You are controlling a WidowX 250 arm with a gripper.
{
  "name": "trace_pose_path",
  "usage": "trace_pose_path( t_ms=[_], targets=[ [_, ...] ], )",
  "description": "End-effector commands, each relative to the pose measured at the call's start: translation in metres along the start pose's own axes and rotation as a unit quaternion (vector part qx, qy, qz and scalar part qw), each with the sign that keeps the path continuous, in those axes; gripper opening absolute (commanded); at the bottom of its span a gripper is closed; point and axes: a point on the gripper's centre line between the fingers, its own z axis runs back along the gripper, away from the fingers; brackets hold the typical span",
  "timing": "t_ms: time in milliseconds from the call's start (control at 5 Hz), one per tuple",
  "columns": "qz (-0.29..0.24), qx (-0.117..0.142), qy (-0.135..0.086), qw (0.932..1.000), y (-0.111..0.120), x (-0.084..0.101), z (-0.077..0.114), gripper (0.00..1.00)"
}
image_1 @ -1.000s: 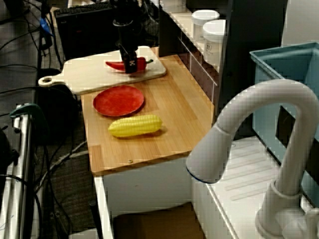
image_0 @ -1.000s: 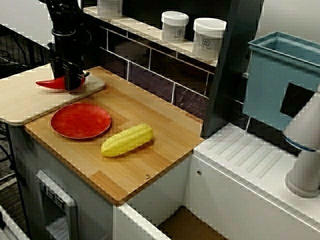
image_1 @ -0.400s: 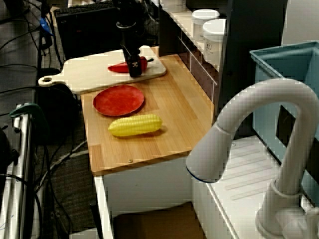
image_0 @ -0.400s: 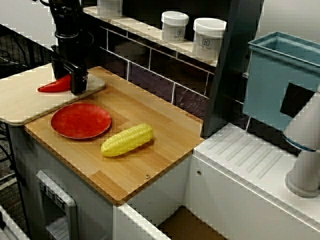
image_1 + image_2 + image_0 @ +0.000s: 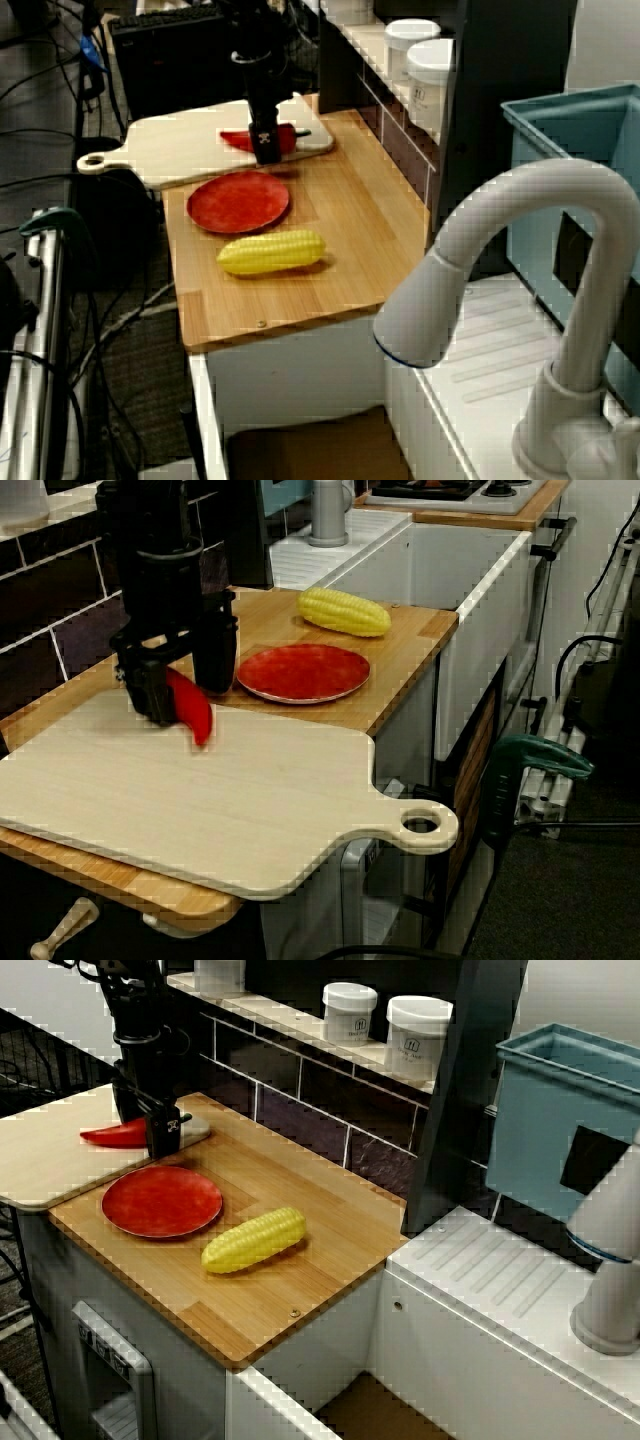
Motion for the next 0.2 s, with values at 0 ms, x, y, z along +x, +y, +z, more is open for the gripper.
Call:
trace_pose_path(
  t_ms=[0],
  targets=[
    [-0.032,0.045,-0.059,0.9968,-0.0028,0.002,0.0408,1.0]
  ],
)
